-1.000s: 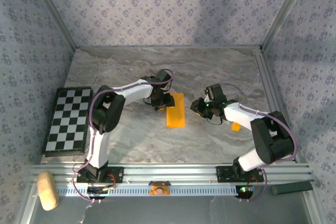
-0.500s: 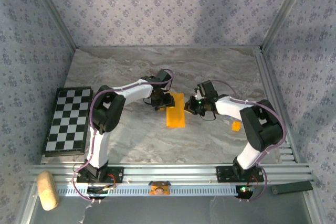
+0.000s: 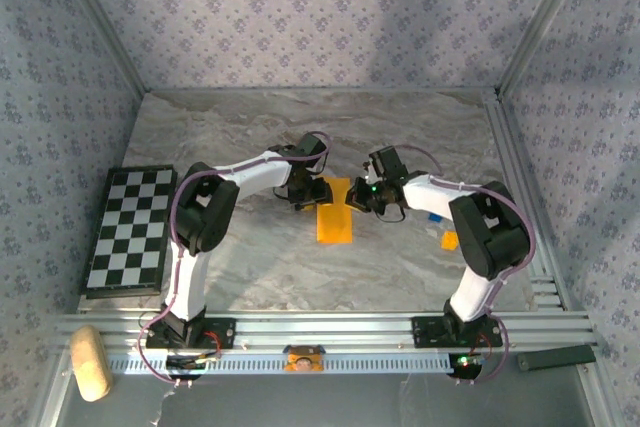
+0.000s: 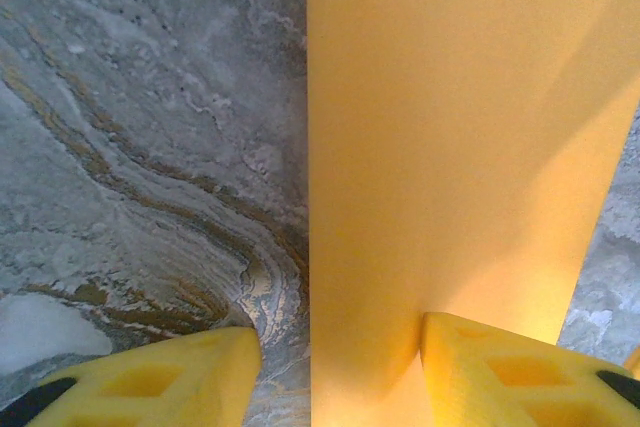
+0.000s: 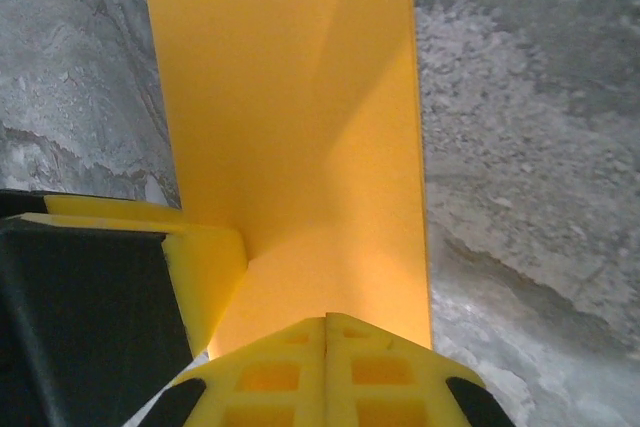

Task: Fold a paper plane with a square sheet of paper (pick it up from the middle)
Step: Hold the square sheet of paper at the center of the table.

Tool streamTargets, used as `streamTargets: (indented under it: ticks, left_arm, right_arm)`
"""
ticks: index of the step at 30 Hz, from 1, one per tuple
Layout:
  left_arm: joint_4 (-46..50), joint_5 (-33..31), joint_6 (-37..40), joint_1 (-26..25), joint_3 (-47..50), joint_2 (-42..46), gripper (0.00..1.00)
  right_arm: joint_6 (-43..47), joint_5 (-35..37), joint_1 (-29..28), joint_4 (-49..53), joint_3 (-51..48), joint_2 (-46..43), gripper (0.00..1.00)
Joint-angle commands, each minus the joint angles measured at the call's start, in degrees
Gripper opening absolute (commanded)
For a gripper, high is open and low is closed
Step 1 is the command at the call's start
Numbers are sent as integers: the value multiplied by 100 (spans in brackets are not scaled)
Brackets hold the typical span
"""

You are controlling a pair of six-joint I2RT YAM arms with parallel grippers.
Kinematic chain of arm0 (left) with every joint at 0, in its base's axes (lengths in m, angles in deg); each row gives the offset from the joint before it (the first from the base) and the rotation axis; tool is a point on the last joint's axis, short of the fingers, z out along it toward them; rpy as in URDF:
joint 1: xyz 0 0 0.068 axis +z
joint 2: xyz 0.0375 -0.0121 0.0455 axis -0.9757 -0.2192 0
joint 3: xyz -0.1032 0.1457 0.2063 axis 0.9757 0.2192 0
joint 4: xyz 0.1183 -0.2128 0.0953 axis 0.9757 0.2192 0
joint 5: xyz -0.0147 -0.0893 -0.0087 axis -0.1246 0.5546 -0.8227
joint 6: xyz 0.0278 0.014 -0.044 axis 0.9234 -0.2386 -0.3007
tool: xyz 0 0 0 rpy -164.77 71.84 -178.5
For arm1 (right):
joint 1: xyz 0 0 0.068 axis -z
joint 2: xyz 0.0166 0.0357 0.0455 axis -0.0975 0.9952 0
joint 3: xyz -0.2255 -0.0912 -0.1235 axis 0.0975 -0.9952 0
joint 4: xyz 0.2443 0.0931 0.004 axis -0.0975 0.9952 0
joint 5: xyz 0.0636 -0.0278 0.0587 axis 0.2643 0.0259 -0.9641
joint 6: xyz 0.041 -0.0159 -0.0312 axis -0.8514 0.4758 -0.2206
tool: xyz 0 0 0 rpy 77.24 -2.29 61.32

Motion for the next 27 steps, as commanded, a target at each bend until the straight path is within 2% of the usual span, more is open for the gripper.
streamTargets:
  ticks: [1, 13, 20, 24, 27]
  left_arm:
    - [-304, -285, 155, -50, 124, -576, 49]
    - [-335, -271, 137, -52, 162, -578, 49]
    - [-390, -217, 95, -51, 175, -550, 50]
    - [-426, 24, 14, -16, 159, -296, 51]
    - [-638, 163, -101, 58, 301, 208, 54]
  right_arm:
    - [211, -113, -49, 253, 222, 176, 0]
    - [409, -128, -191, 504, 517, 714, 0]
    - [607, 439, -217, 1092, 424, 975, 0]
    - [867, 561, -191, 1182, 310, 996, 0]
    - [949, 479, -130, 1176, 307, 985, 0]
